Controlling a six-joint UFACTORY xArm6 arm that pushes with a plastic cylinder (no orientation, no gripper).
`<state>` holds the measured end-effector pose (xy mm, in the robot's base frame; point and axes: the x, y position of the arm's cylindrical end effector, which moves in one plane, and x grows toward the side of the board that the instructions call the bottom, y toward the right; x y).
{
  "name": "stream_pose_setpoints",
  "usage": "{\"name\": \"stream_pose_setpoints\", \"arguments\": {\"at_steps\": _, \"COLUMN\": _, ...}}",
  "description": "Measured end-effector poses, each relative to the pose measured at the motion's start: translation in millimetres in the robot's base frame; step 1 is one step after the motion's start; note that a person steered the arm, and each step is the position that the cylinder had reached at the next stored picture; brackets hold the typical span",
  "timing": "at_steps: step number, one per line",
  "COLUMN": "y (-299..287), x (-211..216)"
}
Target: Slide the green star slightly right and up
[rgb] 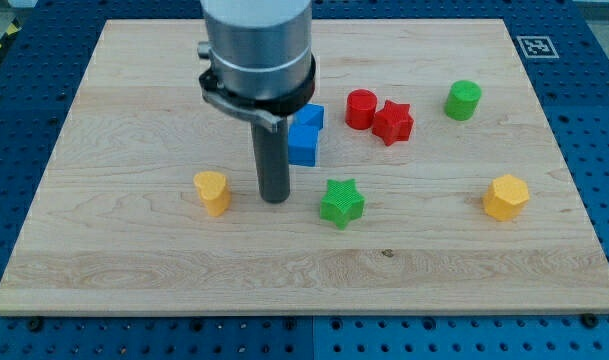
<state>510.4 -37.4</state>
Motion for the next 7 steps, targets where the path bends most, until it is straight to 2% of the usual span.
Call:
{"name": "stream_pose_setpoints", "arguments": {"at_steps": 1, "y": 0.5, "x": 2.6}}
{"name": "stream_pose_setpoints", "arguments": {"at_steps": 2, "y": 34.0, "x": 15.6}}
{"name": "stream_pose_setpoints", "arguments": {"at_steps": 3, "y": 44.0, "x": 22.3}}
{"name": "stream_pose_setpoints", "arguments": {"at_steps": 4, "y": 46.0, "x": 18.5}}
{"name": "stream_pose_setpoints", "arguments": {"at_steps": 5, "y": 72.7, "x": 8.1}}
{"name": "stream_pose_setpoints", "arguments": {"at_steps": 7, "y": 102.5, "x": 21.2}}
